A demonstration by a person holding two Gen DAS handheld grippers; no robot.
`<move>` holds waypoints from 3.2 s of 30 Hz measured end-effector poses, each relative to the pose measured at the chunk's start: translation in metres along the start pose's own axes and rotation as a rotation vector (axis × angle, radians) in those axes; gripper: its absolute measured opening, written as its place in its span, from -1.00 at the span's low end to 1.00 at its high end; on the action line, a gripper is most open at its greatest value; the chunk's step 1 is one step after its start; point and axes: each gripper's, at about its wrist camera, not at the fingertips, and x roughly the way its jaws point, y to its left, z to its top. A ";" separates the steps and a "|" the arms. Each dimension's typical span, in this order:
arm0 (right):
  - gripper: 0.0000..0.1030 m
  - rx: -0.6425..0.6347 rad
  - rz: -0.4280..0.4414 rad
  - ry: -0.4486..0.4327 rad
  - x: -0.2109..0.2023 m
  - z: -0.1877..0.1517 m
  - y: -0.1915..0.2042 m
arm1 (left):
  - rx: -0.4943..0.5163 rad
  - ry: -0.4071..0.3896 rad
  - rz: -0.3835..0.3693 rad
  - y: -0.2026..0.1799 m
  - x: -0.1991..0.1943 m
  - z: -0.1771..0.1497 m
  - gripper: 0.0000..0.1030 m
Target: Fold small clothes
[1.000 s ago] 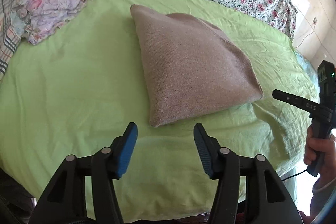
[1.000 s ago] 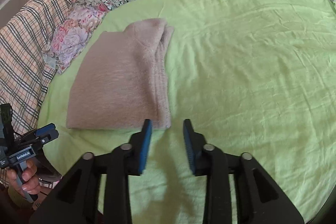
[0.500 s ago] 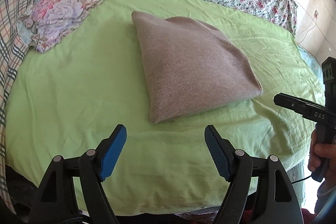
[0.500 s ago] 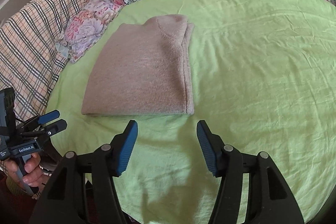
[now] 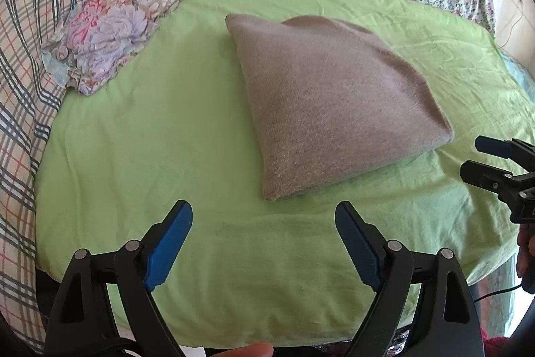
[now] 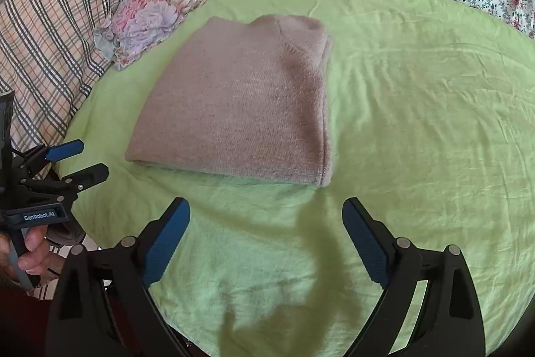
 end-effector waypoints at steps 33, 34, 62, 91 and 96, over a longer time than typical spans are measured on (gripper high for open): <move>0.84 -0.017 0.010 -0.012 0.029 0.067 -0.002 | 0.019 -0.033 0.042 -0.016 0.024 0.065 0.85; 0.84 -0.011 0.011 -0.013 0.029 0.068 -0.003 | 0.017 -0.034 0.040 -0.015 0.024 0.066 0.86; 0.84 0.009 0.033 -0.021 0.040 0.090 -0.007 | -0.052 -0.044 -0.001 -0.008 0.032 0.087 0.86; 0.85 0.009 0.033 -0.031 0.029 0.080 -0.006 | -0.019 -0.072 -0.017 -0.019 0.016 0.079 0.87; 0.85 0.002 0.037 -0.035 0.025 0.080 -0.005 | -0.012 -0.082 -0.017 -0.020 0.014 0.078 0.87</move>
